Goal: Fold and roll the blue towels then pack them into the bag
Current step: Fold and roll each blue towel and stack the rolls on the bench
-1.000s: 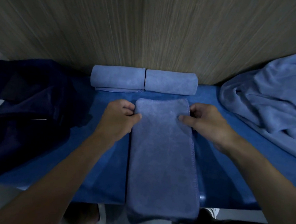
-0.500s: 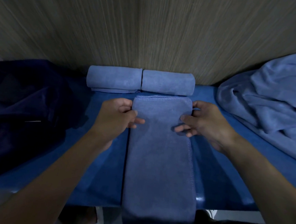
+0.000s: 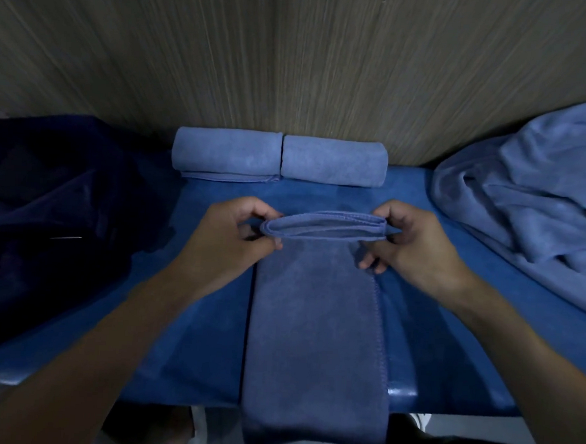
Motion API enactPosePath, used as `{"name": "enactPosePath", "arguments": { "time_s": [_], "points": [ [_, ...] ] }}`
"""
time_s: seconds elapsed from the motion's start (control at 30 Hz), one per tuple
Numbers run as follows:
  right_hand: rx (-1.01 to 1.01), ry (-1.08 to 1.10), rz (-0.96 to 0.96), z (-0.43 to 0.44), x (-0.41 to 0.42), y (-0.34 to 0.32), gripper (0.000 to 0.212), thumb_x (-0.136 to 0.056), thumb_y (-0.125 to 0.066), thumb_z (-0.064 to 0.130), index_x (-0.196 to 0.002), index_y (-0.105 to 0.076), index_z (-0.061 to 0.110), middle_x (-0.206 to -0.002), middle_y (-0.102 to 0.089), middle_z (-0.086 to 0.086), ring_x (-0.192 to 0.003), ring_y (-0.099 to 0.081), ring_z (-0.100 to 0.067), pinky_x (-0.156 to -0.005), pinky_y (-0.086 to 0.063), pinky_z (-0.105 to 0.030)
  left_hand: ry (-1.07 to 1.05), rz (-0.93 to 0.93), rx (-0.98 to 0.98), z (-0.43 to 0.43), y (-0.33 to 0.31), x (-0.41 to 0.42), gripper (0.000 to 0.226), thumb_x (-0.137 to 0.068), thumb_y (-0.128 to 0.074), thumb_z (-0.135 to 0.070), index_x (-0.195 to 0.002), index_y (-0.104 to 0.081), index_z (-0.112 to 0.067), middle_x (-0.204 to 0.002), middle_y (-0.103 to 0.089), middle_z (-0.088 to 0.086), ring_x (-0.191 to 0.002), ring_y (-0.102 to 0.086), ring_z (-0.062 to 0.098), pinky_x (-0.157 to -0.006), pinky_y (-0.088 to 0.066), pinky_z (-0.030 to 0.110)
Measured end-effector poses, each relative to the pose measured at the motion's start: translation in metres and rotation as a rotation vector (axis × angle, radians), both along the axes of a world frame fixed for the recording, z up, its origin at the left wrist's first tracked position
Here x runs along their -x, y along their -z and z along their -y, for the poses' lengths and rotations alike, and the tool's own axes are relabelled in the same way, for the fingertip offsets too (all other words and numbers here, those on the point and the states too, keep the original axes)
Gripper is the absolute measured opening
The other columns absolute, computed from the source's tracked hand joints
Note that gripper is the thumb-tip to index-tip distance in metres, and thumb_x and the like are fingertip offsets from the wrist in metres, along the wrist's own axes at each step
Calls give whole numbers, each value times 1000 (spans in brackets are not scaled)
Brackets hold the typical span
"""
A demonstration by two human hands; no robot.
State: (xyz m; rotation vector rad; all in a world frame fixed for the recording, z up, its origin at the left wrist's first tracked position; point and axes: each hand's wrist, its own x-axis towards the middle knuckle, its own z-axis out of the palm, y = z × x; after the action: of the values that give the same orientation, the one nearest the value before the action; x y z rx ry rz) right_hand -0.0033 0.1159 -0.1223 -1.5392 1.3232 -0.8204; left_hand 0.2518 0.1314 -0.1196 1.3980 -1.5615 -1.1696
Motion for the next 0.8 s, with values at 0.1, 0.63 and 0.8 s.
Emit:
{"name": "enactPosePath", "arguments": {
  "time_s": [0.1, 0.63, 0.8],
  "points": [
    [57, -85, -10, -3, 7, 5, 21, -81, -69, -8, -84, -60, 11, -74, -70, -7, -67, -70, -27, -58, -55, -34, 82, 66, 42, -5, 4, -6, 26, -80, -73, 2, -90, -69, -21, -99, -73, -3, -79, -68, 25, -67, -52, 21],
    [698, -335, -756, -19, 23, 8, 21, -81, -73, 9, -101, -73, 16, -125, -60, -5, -97, -63, -24, -71, -55, -37, 212, 351, 191, -16, 7, -22, 22, -81, -73, 3, -81, -76, -19, -125, -57, -34, -86, -66, 17, -76, -48, 13],
    [707, -366, -764, -23, 22, 3, 21, -71, -77, 1, -88, -70, 12, -112, -58, -8, -91, -59, -26, -66, -51, -37, 251, 405, 207, -17, 5, -23, 23, -80, -73, 3, -78, -74, -19, -125, -58, -33, -58, -55, 14, -63, -42, 9]
  ]
}}
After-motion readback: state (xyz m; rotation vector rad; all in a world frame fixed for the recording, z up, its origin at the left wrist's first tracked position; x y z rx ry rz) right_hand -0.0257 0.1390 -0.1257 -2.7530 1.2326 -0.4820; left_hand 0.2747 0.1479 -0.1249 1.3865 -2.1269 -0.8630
